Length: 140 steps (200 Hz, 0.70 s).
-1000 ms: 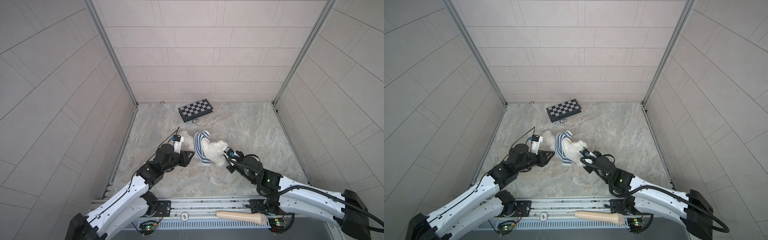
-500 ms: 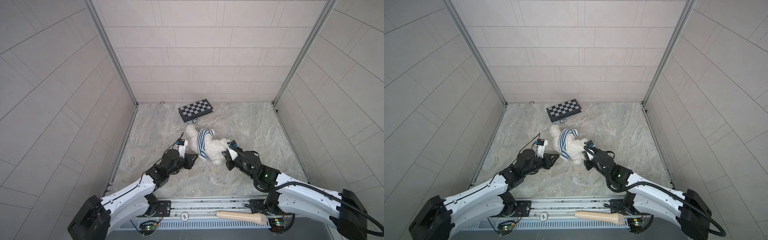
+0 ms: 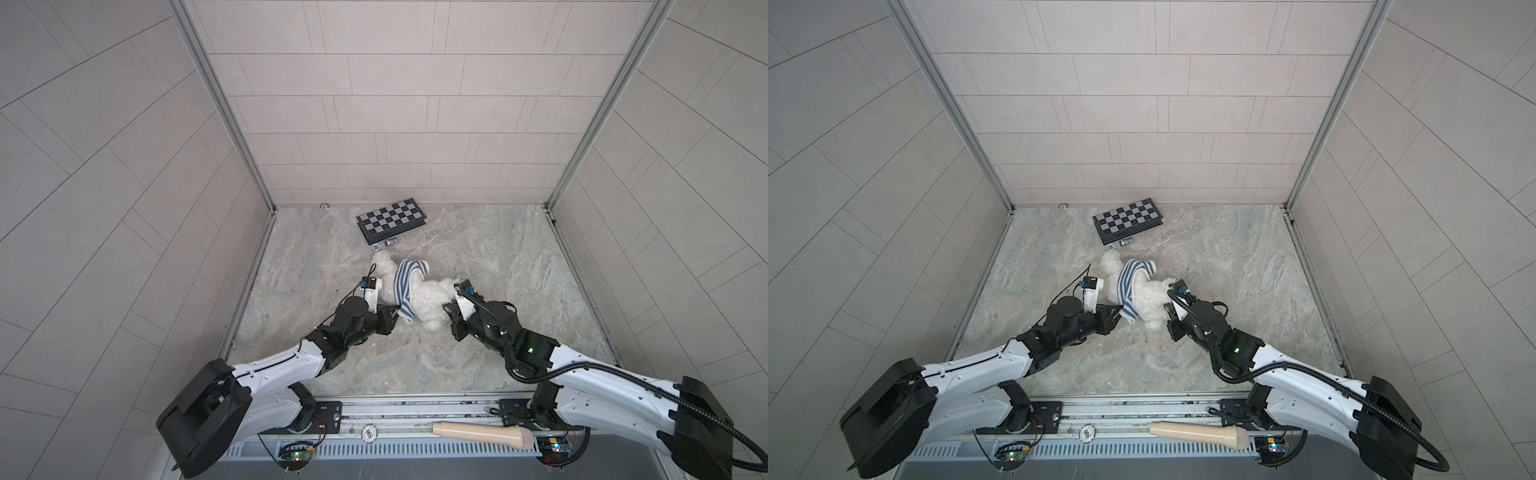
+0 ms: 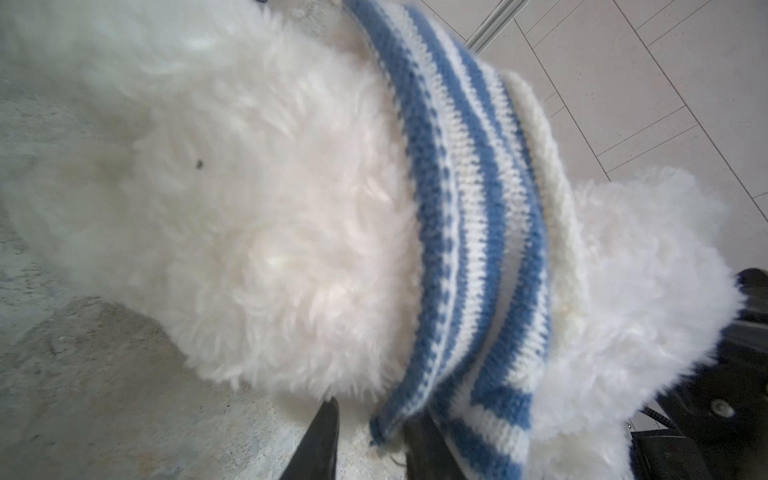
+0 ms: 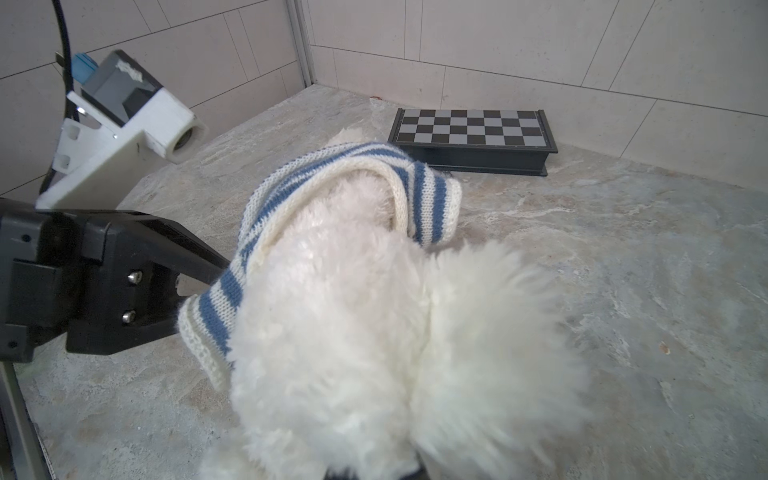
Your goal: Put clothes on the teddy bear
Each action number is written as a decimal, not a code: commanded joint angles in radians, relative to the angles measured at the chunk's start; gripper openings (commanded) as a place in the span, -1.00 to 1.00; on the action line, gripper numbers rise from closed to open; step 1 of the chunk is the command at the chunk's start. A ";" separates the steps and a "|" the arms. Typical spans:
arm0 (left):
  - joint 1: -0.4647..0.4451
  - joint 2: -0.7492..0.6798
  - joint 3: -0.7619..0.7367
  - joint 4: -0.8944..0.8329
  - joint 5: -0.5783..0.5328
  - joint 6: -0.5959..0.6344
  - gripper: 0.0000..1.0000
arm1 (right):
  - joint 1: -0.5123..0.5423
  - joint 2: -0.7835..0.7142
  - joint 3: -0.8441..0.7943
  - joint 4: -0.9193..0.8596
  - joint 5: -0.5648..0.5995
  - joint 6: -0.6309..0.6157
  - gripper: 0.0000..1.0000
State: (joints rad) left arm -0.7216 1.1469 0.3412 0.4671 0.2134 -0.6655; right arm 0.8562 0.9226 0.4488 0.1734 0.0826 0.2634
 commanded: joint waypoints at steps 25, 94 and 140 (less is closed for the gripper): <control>-0.010 0.054 0.046 0.086 0.008 -0.003 -0.51 | -0.013 0.000 0.031 0.038 0.000 0.048 -1.00; -0.017 0.053 0.038 0.045 -0.046 0.005 -1.00 | -0.071 -0.025 0.023 -0.001 0.022 0.147 -1.00; -0.016 0.074 0.041 -0.046 -0.089 0.027 -1.00 | -0.114 -0.061 -0.007 -0.030 0.059 0.209 -1.00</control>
State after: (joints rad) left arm -0.7338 1.2102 0.3683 0.4854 0.1593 -0.6640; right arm 0.7746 0.9012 0.4488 0.1295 0.0887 0.3927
